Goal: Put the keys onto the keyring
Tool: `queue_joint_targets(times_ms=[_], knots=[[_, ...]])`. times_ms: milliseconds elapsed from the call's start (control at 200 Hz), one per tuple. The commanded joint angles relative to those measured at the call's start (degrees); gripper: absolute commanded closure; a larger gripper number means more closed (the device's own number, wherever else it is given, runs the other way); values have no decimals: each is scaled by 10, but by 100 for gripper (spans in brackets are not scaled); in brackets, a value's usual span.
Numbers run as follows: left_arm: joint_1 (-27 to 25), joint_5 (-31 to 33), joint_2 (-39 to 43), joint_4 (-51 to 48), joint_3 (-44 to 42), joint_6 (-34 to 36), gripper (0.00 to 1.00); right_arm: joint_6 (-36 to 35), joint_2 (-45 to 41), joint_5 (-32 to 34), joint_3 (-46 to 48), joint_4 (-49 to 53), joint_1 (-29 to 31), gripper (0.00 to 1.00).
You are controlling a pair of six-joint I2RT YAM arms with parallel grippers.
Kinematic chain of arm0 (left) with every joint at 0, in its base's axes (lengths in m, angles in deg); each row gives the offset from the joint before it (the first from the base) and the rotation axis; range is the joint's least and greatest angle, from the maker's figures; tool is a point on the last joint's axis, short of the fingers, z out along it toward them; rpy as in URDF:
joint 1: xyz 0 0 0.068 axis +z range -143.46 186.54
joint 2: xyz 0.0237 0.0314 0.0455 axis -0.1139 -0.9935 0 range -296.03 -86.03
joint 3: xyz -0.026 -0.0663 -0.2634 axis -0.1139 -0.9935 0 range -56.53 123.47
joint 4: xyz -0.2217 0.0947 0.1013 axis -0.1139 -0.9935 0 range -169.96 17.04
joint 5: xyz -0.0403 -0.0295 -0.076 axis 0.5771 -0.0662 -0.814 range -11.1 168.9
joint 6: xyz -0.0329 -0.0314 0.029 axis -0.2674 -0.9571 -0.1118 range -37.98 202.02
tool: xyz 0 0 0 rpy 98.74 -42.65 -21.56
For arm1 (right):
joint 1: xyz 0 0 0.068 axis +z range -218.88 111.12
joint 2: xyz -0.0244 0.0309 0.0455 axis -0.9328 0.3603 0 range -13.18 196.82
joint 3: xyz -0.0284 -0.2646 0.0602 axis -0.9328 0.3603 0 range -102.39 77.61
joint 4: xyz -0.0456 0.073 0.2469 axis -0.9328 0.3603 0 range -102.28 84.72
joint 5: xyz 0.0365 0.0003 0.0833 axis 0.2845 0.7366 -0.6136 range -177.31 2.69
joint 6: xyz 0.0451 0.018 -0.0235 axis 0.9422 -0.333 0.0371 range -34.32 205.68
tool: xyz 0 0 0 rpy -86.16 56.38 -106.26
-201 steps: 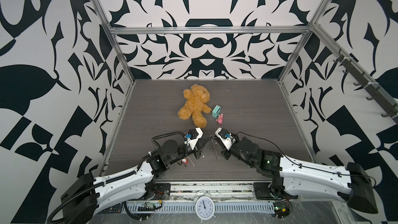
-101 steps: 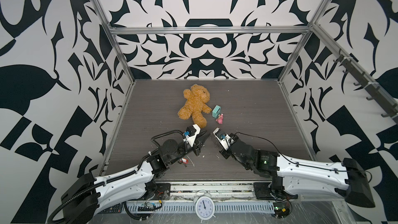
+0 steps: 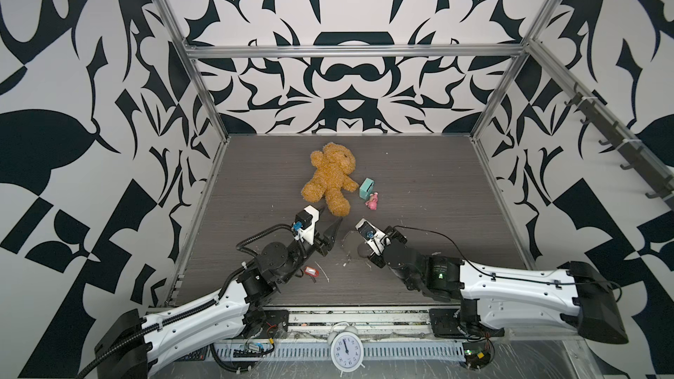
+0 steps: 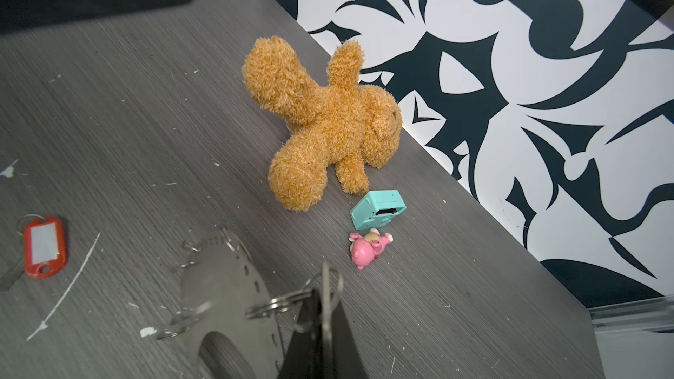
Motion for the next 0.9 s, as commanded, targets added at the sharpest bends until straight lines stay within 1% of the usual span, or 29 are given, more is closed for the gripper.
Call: queue_joint_targets(times_ms=[0, 80, 105, 175, 275, 320, 390, 445, 640, 720, 895], knots=[[2, 39, 12, -2, -6, 12, 37, -5, -15, 21, -15, -57, 3, 100], [2, 44, 11, -2, -9, 12, 37, 6, -29, 36, -57, -16, 4, 100], [2, 46, 10, -1, -10, 12, 36, 11, -34, 29, -74, 3, 3, 100], [2, 50, 5, -1, -9, 11, 36, -11, -37, 35, -128, 62, 4, 100], [2, 52, -5, 8, -9, 12, 35, -9, -25, 50, -238, 214, 3, 100], [2, 51, -10, 11, -8, 10, 36, -15, -20, 40, -281, 278, 3, 100], [2, 47, -16, 10, -5, 8, 35, -53, -15, 28, -338, 355, 3, 100], [2, 46, -18, 9, -5, 7, 35, -83, -13, 28, -363, 390, 3, 100], [2, 50, -9, 5, -8, 5, 35, -233, -3, 49, -386, 464, 3, 100], [2, 55, -2, 4, -12, 5, 35, -278, 15, 77, -394, 494, 3, 100], [2, 76, 7, 2, -16, 4, 35, -350, 66, 157, -423, 555, 3, 100]])
